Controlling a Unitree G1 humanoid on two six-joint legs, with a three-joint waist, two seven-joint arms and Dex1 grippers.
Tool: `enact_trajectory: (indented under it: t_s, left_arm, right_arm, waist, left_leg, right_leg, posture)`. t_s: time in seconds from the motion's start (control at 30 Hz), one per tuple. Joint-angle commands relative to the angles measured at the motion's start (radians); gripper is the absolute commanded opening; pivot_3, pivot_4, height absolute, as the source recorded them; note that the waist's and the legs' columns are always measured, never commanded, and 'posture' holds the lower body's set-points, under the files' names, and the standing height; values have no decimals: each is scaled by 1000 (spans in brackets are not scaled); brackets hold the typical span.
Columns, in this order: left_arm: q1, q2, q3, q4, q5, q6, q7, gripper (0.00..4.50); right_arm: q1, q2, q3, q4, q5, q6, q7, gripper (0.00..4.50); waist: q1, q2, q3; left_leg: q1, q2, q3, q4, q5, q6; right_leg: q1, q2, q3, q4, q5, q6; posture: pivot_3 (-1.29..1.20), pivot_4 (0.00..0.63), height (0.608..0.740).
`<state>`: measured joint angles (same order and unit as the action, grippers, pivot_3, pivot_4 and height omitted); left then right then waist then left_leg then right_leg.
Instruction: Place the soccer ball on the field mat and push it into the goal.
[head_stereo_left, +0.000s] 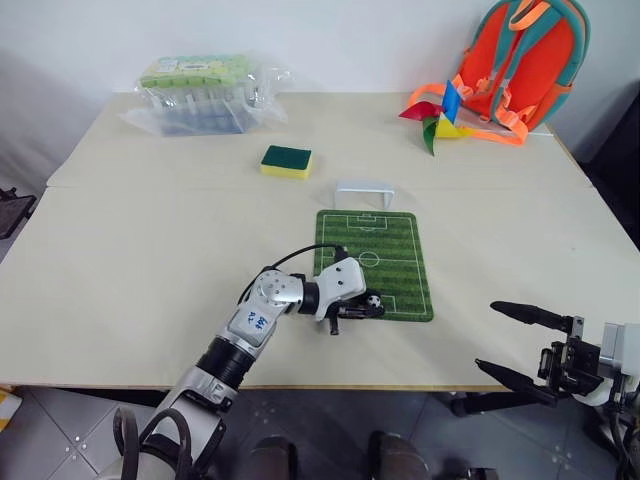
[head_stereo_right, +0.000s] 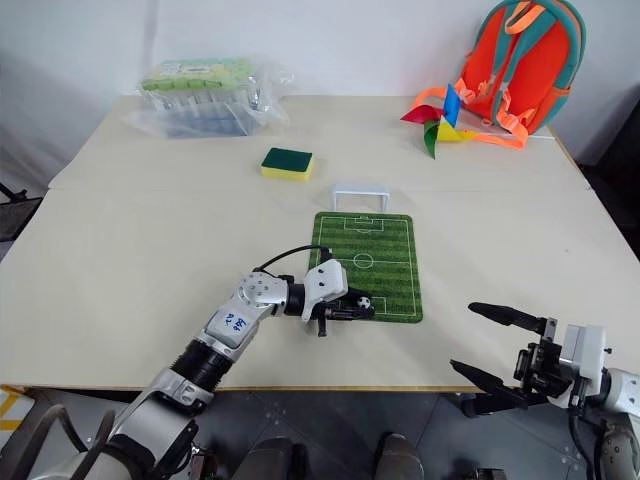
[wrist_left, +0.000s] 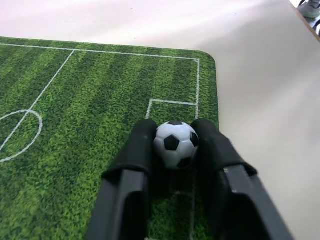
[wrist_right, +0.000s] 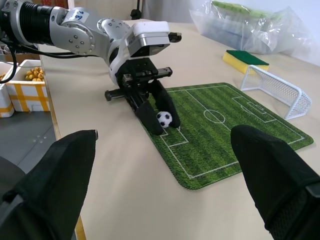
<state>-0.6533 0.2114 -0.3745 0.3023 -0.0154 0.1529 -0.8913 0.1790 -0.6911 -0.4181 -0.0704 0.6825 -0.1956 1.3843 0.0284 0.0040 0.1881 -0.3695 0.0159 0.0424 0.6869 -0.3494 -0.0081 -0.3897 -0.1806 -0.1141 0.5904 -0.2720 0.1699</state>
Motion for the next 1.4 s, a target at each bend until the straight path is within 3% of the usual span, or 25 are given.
enact_trajectory:
  t_s: [0.03,0.47,0.63,0.8,1.03,1.2,1.37,1.4]
  left_arm:
    - [5,9,4,-50,-1,-23,-12,2806]
    - [14,100,67,-162,-61,-35,-94,2806]
    - [109,243,130,-278,-126,-32,-190,2806]
    - [286,419,292,-402,-263,0,-272,2806]
    - [487,500,451,-518,-427,25,-318,2806]
    - [692,529,507,-612,-493,29,-343,1729]
    - [679,504,434,-655,-450,35,-293,133]
    - [656,493,409,-652,-439,38,-285,56]
  right_arm:
    - [-3,0,-17,-2,8,-6,6,4500]
    - [-33,-1,4,32,7,0,27,4500]
    - [-47,-2,3,44,11,0,37,4500]
    - [-47,-12,-12,49,21,7,50,4500]
    - [-47,-14,-34,50,40,13,54,4500]
    - [-49,-15,-32,69,49,-2,112,4500]
    - [-78,-35,-43,166,21,-45,177,4500]
    - [-81,-44,-49,191,15,-54,190,4500]
  waist:
    - [0,0,0]
    - [-1,0,0]
    - [-5,0,0]
    - [-6,1,0]
    - [-2,1,0]
    - [-8,1,0]
    - [1,1,0]
    - [2,1,-1]
  left_leg:
    - [0,0,0,0,0,0]
    - [0,0,0,2,0,0]
    - [0,0,0,2,0,0]
    - [0,1,0,3,0,0]
    - [0,1,-2,5,-1,1]
    - [1,1,-1,4,-1,0]
    - [1,1,-2,7,-2,1]
    - [2,1,-2,7,-2,1]
  right_leg:
    - [0,0,0,0,0,0]
    - [0,0,0,1,0,0]
    - [0,0,1,1,0,0]
    - [0,0,1,2,0,0]
    - [2,0,1,2,0,0]
    - [1,0,1,2,0,0]
    - [4,0,1,2,0,0]
    - [4,0,2,2,0,0]
  posture:
    - [0,150,740]
    - [0,150,740]
    - [0,150,740]
    - [0,150,740]
    - [0,150,740]
    - [0,150,740]
    - [0,150,740]
    - [0,150,740]
